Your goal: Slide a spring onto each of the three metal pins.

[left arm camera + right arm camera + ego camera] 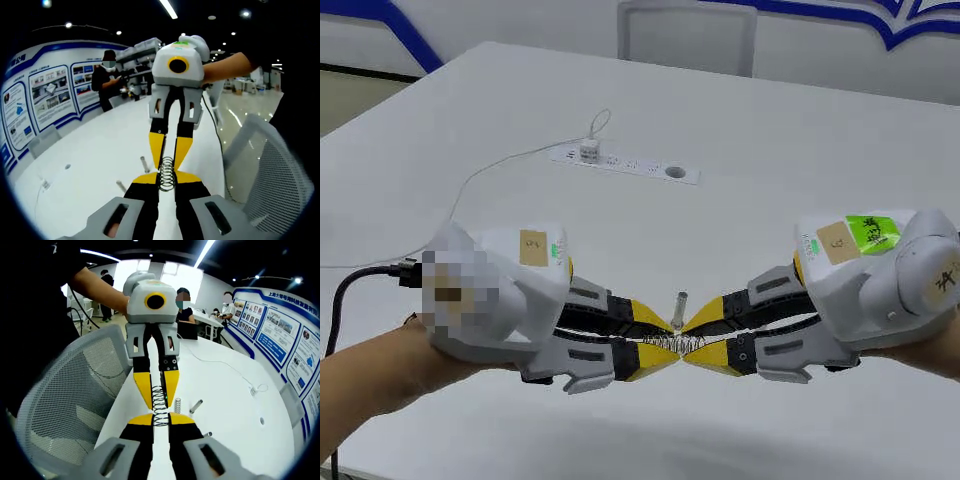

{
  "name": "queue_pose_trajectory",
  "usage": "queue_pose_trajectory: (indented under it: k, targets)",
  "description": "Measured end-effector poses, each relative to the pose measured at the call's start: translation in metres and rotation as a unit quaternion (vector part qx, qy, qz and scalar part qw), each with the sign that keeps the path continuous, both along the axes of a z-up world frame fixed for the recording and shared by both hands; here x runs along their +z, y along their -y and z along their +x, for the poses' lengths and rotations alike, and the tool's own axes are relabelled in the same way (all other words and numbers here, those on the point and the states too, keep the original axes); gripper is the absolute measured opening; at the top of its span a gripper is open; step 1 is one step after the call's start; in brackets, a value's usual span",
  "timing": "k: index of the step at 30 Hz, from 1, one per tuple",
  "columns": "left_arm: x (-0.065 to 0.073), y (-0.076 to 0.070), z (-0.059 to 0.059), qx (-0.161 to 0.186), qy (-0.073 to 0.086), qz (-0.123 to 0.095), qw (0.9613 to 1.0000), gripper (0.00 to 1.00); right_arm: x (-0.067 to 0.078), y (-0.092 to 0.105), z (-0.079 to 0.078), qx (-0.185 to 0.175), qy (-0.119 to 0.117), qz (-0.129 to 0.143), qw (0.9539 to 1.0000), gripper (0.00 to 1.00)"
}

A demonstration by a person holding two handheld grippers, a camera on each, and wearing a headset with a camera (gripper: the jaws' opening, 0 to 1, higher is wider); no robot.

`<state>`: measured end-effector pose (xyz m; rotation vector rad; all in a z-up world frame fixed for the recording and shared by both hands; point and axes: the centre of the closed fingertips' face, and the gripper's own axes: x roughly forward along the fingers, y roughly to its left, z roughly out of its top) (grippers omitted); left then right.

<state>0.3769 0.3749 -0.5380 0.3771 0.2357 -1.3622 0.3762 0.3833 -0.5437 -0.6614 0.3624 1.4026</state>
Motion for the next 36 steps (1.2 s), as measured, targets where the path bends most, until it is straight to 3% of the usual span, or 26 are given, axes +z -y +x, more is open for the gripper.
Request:
queue_pose_trajectory:
  k: [4, 7, 13, 26, 36]
  targets:
    - [0.004, 0.004, -0.001, -0.006, -0.002, -0.007, 1.0000, 0.10, 0.004, 0.005, 0.002, -0.021, -0.026, 0.020, 0.9993, 0.13]
    - [0.010, 0.007, -0.002, -0.011, -0.002, -0.017, 0.9998, 0.10, 0.003, 0.008, 0.003, -0.028, -0.030, 0.022, 0.9989, 0.17]
    - [0.013, 0.009, -0.004, -0.017, -0.002, -0.023, 0.9996, 0.10, 0.006, 0.009, 0.000, -0.025, -0.038, 0.041, 0.9981, 0.12]
    - [0.004, 0.006, -0.007, -0.028, 0.018, 0.007, 0.9994, 0.10, 0.018, 0.001, -0.009, 0.001, -0.058, 0.065, 0.9962, 0.11]
    - [0.003, 0.004, -0.006, -0.028, 0.021, 0.010, 0.9994, 0.10, 0.027, -0.005, -0.012, 0.005, -0.074, 0.093, 0.9929, 0.11]
